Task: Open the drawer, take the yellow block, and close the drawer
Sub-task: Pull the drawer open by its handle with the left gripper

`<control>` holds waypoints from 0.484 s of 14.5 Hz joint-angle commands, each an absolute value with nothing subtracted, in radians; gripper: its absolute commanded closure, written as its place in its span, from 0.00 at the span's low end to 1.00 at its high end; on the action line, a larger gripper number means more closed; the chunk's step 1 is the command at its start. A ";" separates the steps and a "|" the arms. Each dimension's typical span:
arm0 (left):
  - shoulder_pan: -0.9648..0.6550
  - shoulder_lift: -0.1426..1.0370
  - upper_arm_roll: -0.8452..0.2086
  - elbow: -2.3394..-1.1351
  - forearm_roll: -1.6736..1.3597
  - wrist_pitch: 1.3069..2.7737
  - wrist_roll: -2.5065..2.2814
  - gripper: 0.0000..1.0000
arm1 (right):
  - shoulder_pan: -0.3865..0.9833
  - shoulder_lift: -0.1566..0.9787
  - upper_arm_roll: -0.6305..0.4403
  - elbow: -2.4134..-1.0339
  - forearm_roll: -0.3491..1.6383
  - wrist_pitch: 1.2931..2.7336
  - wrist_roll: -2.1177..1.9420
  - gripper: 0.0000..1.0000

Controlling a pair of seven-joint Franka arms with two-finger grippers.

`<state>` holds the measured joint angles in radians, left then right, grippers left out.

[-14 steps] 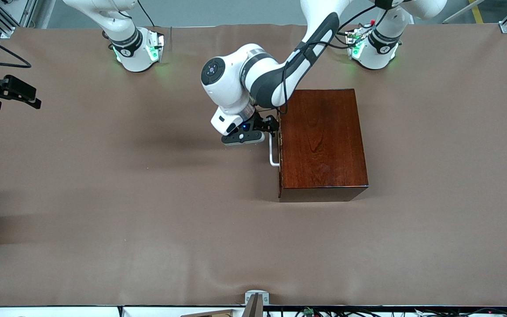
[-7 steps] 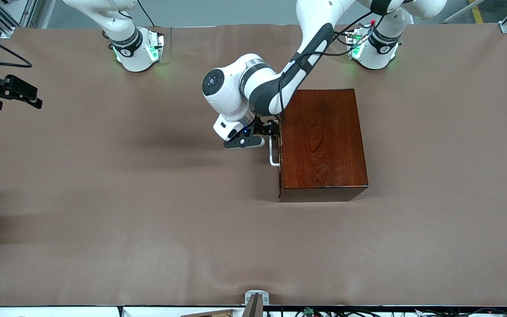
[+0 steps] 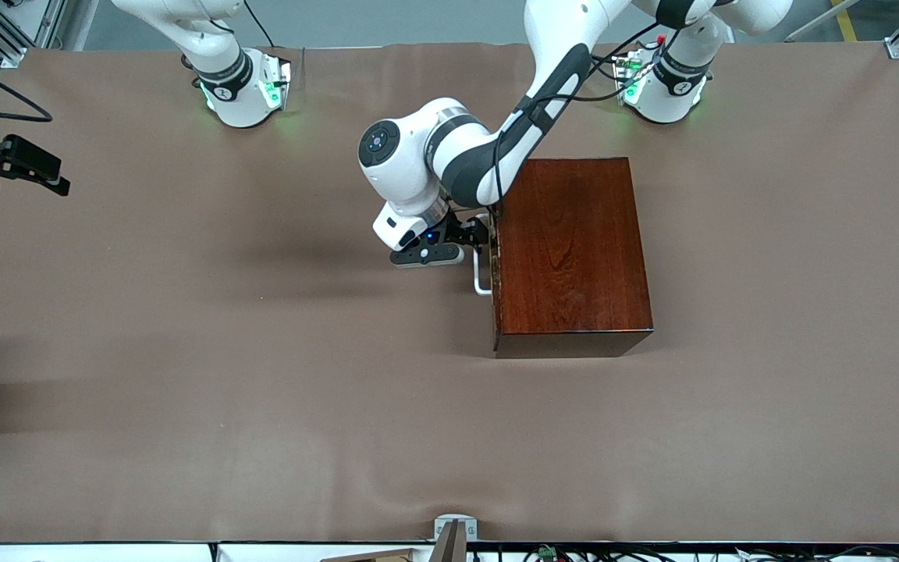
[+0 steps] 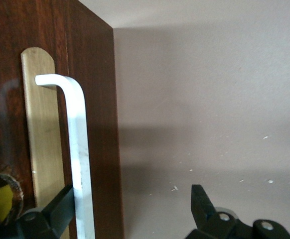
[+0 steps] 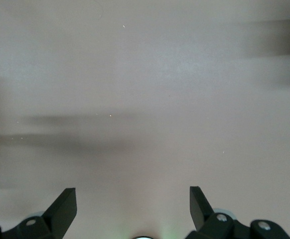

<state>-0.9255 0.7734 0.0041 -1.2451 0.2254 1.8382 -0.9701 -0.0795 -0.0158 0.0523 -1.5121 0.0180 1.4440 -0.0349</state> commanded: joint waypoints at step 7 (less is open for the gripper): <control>-0.962 0.827 -0.008 -1.210 0.235 2.063 -1.144 0.00 | -0.090 -0.021 0.060 -1.506 0.026 1.418 -0.040 0.00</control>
